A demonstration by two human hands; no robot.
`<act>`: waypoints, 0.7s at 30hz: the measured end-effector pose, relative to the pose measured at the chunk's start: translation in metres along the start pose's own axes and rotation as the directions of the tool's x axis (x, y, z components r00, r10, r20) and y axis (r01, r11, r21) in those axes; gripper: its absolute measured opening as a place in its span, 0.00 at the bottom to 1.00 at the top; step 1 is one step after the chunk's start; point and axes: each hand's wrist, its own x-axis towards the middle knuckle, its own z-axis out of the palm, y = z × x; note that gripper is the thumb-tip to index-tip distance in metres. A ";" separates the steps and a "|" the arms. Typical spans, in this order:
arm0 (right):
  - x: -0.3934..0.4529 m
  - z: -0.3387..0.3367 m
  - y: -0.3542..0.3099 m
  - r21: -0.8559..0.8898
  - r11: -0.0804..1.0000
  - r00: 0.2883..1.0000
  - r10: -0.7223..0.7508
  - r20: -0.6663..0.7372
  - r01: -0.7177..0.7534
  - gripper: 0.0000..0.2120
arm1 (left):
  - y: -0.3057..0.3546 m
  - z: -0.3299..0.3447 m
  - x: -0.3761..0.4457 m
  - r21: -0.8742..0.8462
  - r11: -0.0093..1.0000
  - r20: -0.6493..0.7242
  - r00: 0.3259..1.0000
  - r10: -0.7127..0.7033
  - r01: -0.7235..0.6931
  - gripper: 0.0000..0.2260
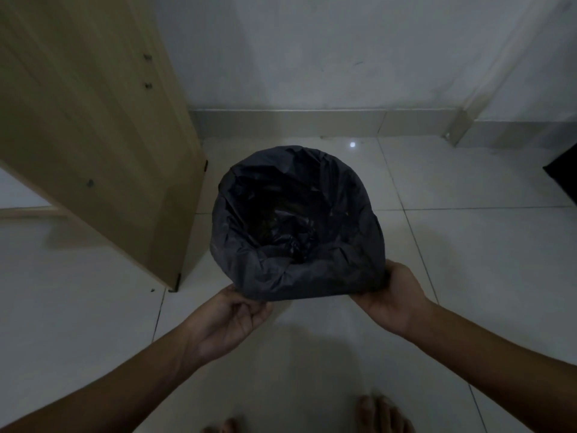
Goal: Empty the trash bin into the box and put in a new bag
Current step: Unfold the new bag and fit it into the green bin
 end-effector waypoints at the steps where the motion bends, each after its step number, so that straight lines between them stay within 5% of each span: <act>1: 0.001 0.003 0.003 0.008 1.000 1.000 0.000 -0.019 0.000 0.20 | -0.001 0.001 0.000 0.030 1.000 -0.033 0.999 -0.001 0.002 0.22; 5: -0.001 -0.003 0.010 -0.116 0.991 0.980 0.036 -0.198 -0.060 0.10 | -0.009 0.001 -0.002 0.237 0.972 -0.244 0.968 0.058 0.002 0.16; 6: -0.002 -0.008 0.010 -0.165 0.985 0.971 0.009 -0.241 -0.050 0.09 | -0.013 0.001 -0.003 0.354 0.935 -0.344 0.924 0.165 -0.035 0.11; 8: -0.003 -0.015 0.005 -0.284 0.957 0.938 -0.152 -0.311 0.061 0.11 | -0.021 0.003 -0.010 0.648 0.748 -0.458 0.710 0.535 -0.145 0.07; 9: -0.004 -0.016 0.000 -0.360 0.923 0.903 -0.262 -0.340 0.132 0.12 | -0.023 0.008 -0.016 0.783 0.582 -0.372 0.585 0.721 -0.219 0.09; 11: -0.004 -0.013 -0.014 -0.482 0.842 0.834 -0.435 -0.341 0.242 0.13 | -0.017 0.028 -0.033 0.899 0.080 0.090 0.362 0.928 -0.430 0.13; 13: 0.000 -0.006 -0.028 -0.511 0.810 0.822 -0.484 -0.302 0.289 0.13 | -0.005 0.059 -0.047 0.748 -0.372 0.563 0.228 0.795 -0.550 0.12; 14: 0.003 -0.002 -0.033 -0.505 0.819 0.841 -0.457 -0.290 0.271 0.12 | 0.000 0.076 -0.049 0.634 -0.512 0.725 0.213 0.655 -0.580 0.10; 16: 0.011 0.006 -0.036 -0.502 0.841 0.886 -0.374 -0.273 0.200 0.12 | 0.007 0.116 -0.048 0.493 -0.628 0.869 0.306 0.389 -0.602 0.09; 19: 0.021 0.014 -0.033 -0.460 0.856 0.890 -0.380 -0.252 0.236 0.07 | 0.002 0.162 -0.031 0.467 -0.727 0.821 0.553 0.144 -0.504 0.16; 21: 0.024 0.018 -0.034 -0.321 0.914 0.926 -0.321 -0.200 0.248 0.10 | -0.004 0.172 -0.014 0.426 -0.807 0.764 0.641 0.079 -0.409 0.24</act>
